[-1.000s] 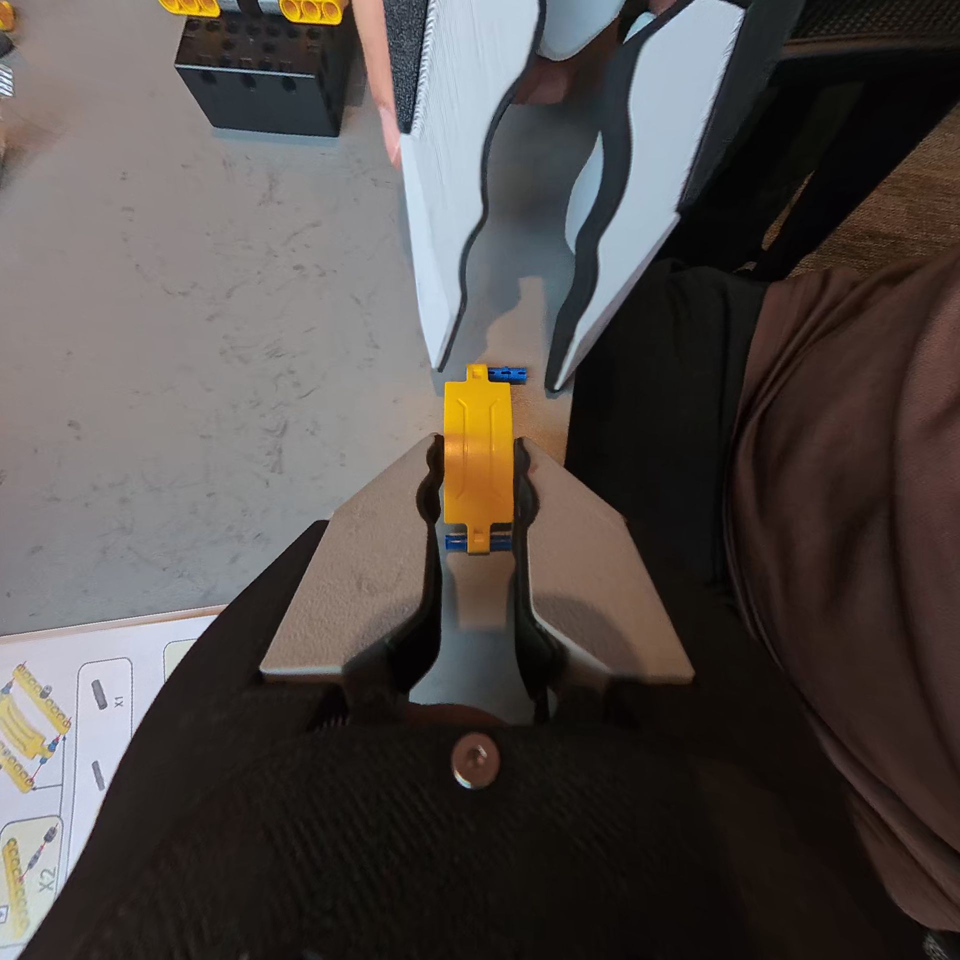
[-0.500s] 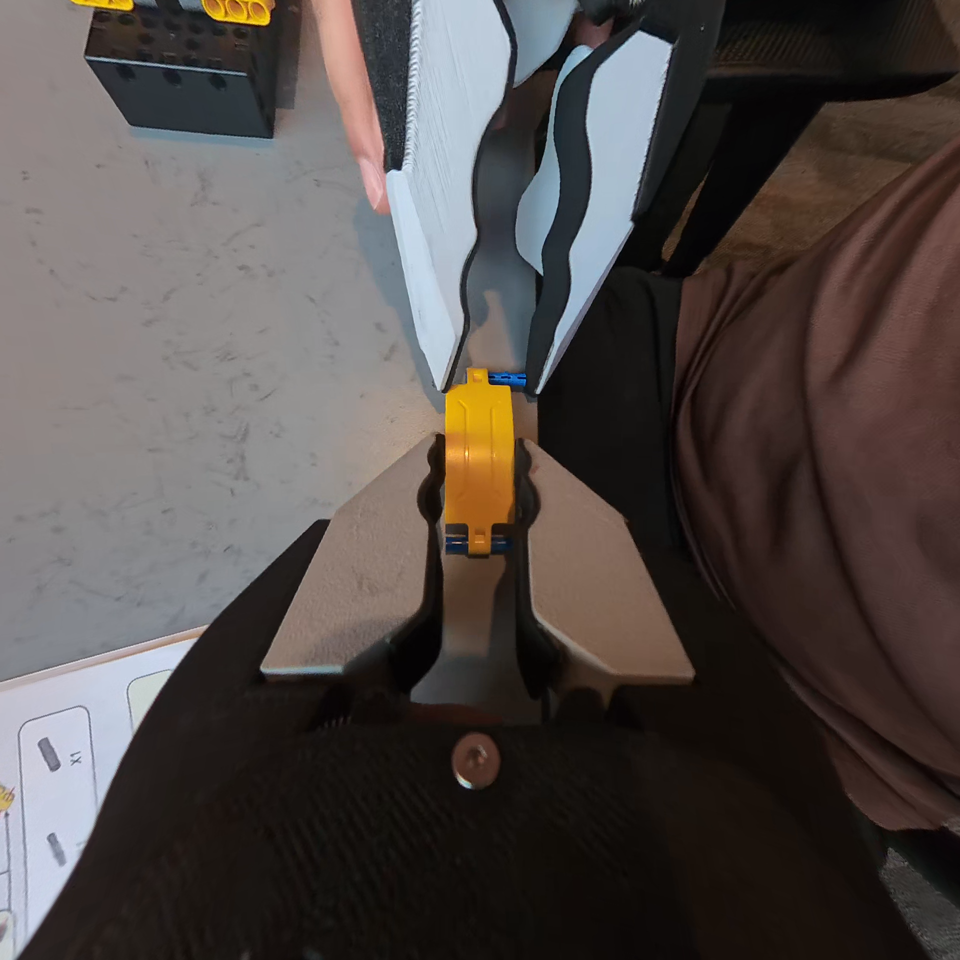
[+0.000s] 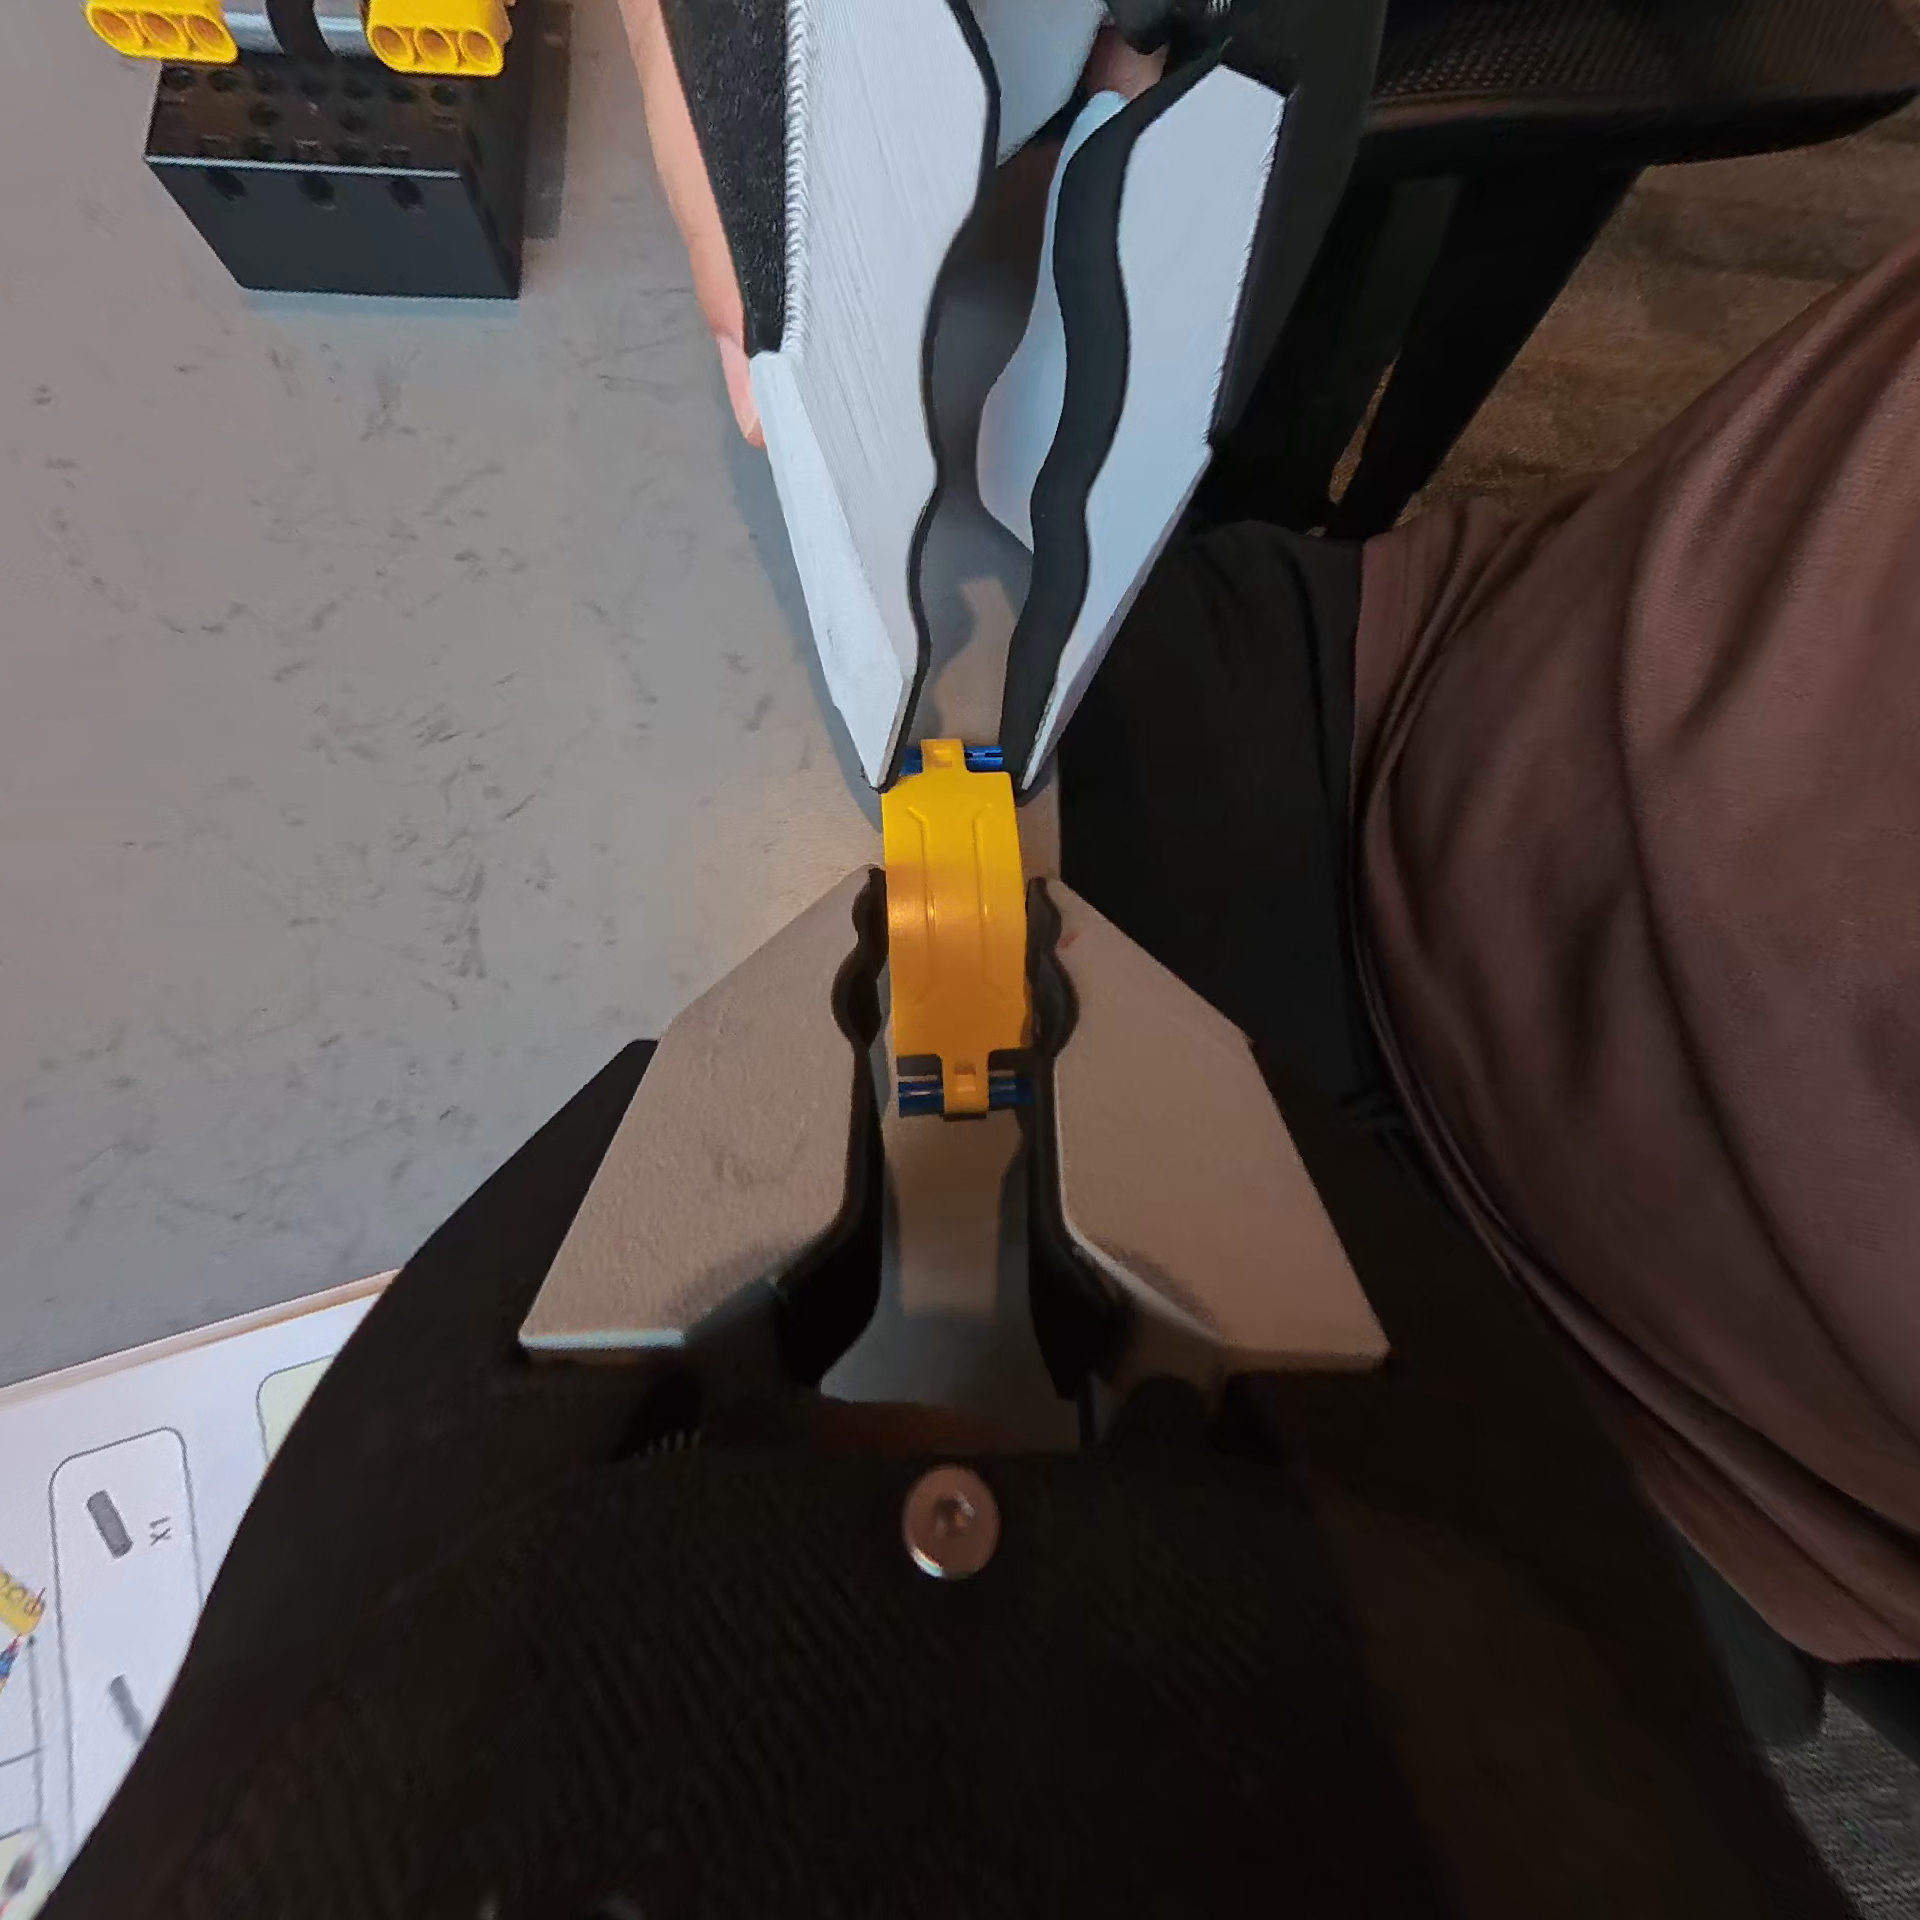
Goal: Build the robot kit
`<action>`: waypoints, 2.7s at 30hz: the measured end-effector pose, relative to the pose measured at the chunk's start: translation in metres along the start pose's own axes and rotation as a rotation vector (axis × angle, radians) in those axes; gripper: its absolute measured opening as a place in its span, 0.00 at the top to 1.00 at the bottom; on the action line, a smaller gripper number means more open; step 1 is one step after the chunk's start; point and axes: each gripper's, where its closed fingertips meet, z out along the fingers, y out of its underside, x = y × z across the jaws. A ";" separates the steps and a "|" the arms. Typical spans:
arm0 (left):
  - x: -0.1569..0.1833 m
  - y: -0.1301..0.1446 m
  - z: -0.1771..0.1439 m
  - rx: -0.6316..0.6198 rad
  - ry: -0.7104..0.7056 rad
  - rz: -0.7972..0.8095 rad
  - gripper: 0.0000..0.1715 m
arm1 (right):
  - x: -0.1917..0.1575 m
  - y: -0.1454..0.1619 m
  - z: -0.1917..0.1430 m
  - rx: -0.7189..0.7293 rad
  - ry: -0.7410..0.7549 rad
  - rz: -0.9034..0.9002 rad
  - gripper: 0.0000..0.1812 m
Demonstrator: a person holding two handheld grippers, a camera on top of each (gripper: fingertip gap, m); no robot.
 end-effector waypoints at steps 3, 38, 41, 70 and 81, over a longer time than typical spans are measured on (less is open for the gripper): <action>-0.005 0.000 -0.001 -0.018 -0.056 0.002 0.86 | 0.006 0.000 0.000 -0.002 0.038 0.018 0.87; -0.011 0.036 -0.082 0.484 -0.364 -0.353 0.72 | 0.038 -0.029 -0.015 0.167 0.342 0.163 0.83; -0.006 0.032 -0.080 0.494 -0.335 -0.328 0.70 | 0.040 -0.030 -0.018 0.190 0.335 0.185 0.84; 0.016 0.013 -0.068 0.560 -0.263 -0.168 0.74 | 0.093 -0.005 -0.005 -0.064 0.702 0.091 0.93; 0.020 -0.003 -0.068 0.603 -0.216 -0.190 0.73 | 0.065 -0.024 0.006 0.026 0.530 0.135 1.00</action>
